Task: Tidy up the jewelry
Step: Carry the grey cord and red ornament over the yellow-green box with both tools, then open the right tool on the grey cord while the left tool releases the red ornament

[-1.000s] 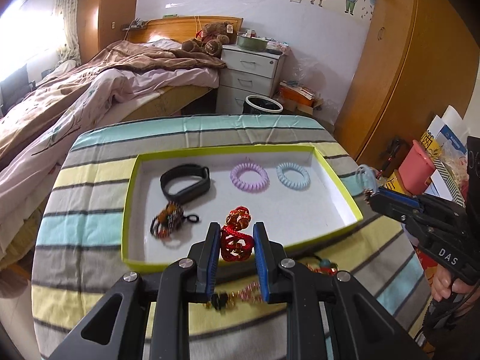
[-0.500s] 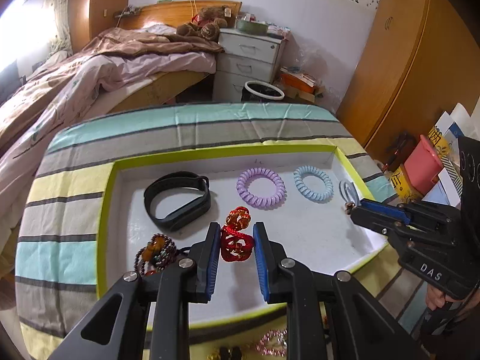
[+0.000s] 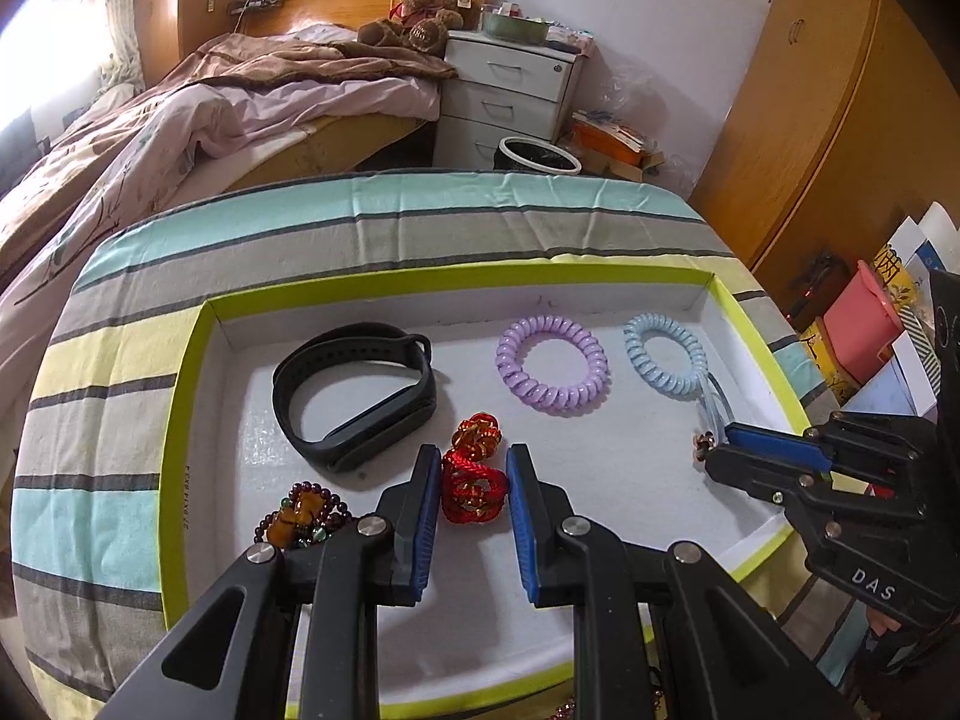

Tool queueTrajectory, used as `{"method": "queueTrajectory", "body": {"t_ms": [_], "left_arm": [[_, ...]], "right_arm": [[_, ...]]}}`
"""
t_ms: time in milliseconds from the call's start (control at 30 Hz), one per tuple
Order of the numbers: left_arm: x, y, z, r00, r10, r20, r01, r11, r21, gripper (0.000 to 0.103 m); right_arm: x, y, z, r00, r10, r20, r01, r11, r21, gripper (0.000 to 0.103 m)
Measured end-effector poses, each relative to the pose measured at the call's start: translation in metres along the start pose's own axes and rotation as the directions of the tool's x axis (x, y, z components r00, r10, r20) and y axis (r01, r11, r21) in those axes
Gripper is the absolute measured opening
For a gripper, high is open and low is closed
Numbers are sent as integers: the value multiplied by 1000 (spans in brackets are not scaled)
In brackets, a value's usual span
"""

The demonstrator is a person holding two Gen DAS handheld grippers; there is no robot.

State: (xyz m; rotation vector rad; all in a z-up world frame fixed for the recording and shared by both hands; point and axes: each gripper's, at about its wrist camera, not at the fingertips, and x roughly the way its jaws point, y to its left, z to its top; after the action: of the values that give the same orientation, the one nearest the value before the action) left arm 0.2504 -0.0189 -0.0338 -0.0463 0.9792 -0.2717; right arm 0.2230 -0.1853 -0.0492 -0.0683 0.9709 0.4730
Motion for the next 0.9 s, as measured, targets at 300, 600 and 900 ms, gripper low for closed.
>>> {"method": "queueTrajectory", "body": {"t_ms": [300,600,900], "left_arm": [[1,3,0,1000,-7,-2,7,1000,-5,22],[1,4,0,1000,-6,-3,6,1000,-7,25],[-9,-3,0,1000,-7,24,7,1000,-4,39]], "right_arm": [[4,2,2,1000,-2,-23,2,1000,-5,13],[5,4,4,1000,-3,-18,3,1000,-2,16],[1,-1,1,1000,3,3,-3,999,41,18]]}}
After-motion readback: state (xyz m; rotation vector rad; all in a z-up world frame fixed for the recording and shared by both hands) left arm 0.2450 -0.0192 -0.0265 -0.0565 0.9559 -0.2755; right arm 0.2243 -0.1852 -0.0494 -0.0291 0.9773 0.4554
